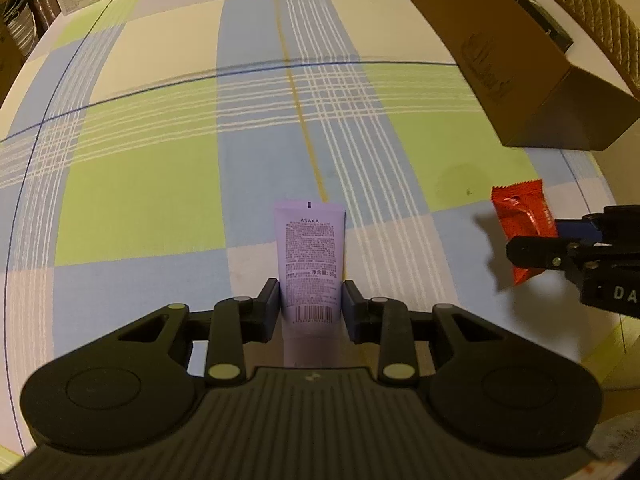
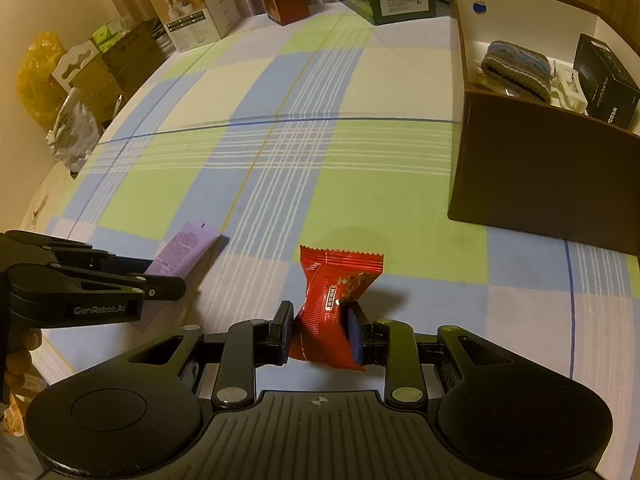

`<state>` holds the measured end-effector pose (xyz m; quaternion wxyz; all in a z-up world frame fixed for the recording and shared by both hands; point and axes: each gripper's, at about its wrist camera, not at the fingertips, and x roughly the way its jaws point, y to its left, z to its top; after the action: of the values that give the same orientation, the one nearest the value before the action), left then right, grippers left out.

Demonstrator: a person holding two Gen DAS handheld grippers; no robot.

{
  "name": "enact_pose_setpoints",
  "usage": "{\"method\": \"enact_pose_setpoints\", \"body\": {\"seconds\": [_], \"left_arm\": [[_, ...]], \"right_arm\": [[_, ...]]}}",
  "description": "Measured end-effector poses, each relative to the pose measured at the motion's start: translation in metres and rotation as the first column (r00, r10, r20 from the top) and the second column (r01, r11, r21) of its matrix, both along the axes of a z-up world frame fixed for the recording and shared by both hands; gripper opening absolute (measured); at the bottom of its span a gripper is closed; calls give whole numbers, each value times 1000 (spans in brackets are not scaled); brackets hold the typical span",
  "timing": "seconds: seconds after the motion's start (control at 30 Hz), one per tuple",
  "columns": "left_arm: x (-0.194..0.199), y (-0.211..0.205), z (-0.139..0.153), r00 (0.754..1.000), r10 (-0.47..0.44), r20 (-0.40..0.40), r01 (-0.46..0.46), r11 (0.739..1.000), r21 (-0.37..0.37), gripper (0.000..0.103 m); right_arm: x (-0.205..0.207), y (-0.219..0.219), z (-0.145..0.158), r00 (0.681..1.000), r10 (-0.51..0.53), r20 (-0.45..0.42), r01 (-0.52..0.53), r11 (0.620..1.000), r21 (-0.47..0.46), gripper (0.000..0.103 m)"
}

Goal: Organize objects
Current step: 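Carry the purple tube and red candy toward the open box with both tools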

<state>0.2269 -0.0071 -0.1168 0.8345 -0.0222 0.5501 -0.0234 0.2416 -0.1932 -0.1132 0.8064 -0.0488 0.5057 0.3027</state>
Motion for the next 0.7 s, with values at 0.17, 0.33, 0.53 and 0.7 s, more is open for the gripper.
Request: {"method": "enact_pose_setpoints", "body": {"seconds": [0.17,0.33,0.53,0.7], "left_arm": [[-2,0,10,1000,0,27,0,1000,-10,28],[-4,-1,22,998,-1,57,2,1000,-19,28],[-1,-5,39,995,-9,98,11,1000,-29,28],[4,-13,57,990,-27,139,33,999,-38,28]], "right_arm": [[-1,0,5,1000,3,11,-3,1000,10,25],[1,1,13,1000,4,27,-5,1000,25,25],[4,-3,28,999,7,49,-10,998,58,25],[10,-12,47,998,-9,70,1,994,109,25]]}}
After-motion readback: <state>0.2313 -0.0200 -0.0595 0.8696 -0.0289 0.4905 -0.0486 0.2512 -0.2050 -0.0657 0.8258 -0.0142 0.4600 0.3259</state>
